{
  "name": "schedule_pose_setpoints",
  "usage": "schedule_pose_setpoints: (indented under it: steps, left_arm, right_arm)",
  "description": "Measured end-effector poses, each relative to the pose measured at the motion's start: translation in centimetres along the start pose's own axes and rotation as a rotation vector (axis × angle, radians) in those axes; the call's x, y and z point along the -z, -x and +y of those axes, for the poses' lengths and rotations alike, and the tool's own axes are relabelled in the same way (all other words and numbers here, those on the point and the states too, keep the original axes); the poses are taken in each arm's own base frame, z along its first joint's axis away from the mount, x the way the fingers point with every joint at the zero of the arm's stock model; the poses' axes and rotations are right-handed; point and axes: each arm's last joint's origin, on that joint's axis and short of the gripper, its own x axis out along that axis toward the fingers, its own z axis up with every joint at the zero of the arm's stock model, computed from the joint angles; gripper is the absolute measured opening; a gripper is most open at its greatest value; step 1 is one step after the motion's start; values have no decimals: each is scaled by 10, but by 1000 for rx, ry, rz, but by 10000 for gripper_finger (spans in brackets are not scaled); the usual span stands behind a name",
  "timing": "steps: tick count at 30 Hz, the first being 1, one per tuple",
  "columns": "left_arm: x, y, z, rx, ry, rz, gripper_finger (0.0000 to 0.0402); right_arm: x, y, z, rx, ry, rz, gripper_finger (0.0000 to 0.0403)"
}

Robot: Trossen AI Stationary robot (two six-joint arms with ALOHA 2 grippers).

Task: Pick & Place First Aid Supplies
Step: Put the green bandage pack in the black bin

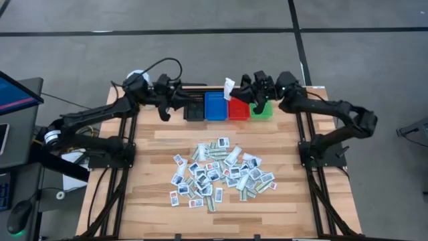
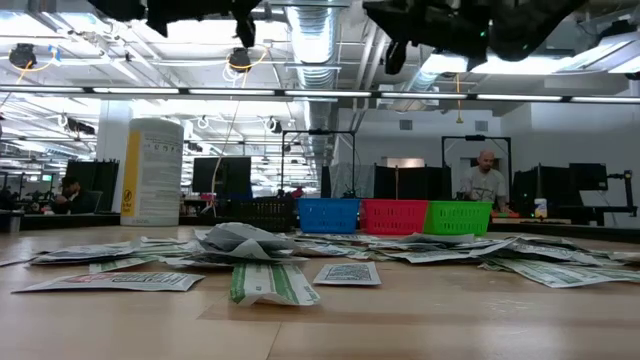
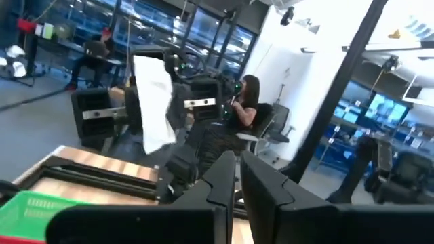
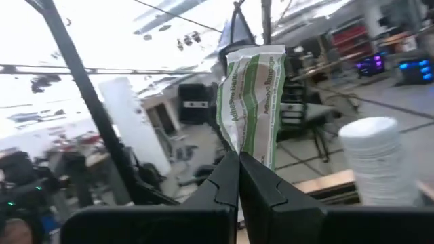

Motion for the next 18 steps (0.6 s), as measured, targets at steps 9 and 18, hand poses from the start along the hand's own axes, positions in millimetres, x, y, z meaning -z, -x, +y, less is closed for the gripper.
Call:
schedule_pose_setpoints:
  steps: [9,18]
  left_arm:
    - [10,-12,17,-13,31,-13,27]
    - [22,-19,32,-28,103,12,80]
  right_arm:
    - [16,-13,-7,-61,1,-8,0]
    - [27,-22,-3,-94,-8,4,0]
